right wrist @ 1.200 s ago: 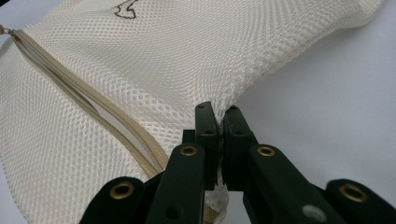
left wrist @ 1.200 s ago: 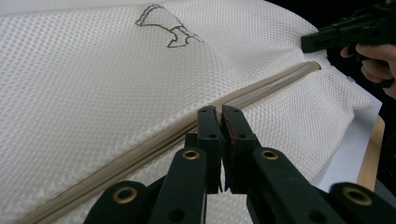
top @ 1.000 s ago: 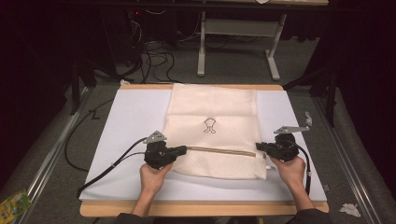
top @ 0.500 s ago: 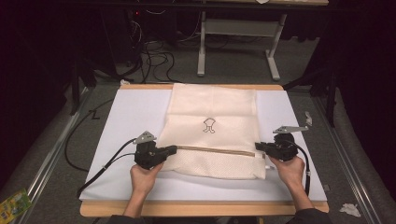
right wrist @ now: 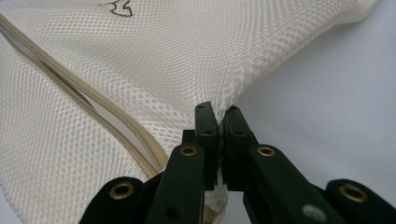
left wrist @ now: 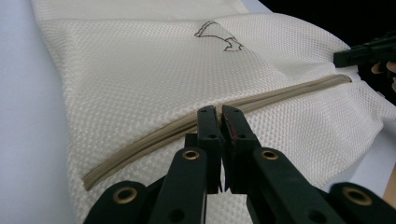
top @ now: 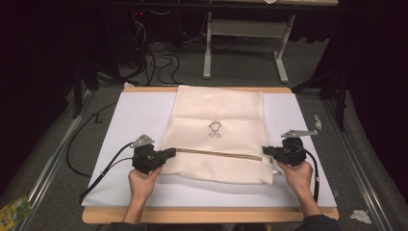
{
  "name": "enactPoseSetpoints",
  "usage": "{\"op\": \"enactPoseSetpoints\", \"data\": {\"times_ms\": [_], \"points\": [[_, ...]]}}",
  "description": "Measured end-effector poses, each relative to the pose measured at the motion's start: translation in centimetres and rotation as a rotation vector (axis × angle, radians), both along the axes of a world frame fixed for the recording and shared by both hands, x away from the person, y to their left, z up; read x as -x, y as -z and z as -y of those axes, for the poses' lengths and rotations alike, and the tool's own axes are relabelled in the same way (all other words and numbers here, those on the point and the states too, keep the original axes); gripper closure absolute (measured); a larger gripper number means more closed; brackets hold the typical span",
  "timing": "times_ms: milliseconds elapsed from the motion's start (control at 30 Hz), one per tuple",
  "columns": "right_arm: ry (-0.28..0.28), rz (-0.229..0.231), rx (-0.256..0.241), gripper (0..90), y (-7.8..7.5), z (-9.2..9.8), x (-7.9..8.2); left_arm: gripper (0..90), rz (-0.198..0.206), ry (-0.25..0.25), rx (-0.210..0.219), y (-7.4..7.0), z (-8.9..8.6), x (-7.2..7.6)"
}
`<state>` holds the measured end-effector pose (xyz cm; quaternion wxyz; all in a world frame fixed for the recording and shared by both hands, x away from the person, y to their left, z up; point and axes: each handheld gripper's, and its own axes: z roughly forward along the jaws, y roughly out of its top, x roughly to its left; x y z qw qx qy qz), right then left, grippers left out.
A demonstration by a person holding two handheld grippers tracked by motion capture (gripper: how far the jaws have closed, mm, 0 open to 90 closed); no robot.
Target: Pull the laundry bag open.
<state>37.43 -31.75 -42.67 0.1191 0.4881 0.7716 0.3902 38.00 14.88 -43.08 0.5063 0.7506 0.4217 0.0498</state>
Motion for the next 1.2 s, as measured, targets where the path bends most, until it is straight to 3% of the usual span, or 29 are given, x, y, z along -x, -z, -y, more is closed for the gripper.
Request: {"op": "enactPoseSetpoints", "data": {"times_ms": [167, 833, 1200], "points": [[0.004, -0.003, -0.003, 88.1, 0.0, -0.1, 0.0, 87.2, 0.004, -0.017, -0.011, -0.1, -0.6, 0.0], [0.007, -0.010, 0.006, 88.1, 0.3, 0.1, 0.1, 87.2, 0.004, -0.074, 0.014, -0.4, -2.6, -0.6], [0.008, -0.009, 0.010, 88.1, 0.3, 0.2, 0.1, 87.2, 0.006, -0.106, -0.006, -0.5, -3.5, -0.7]]}}
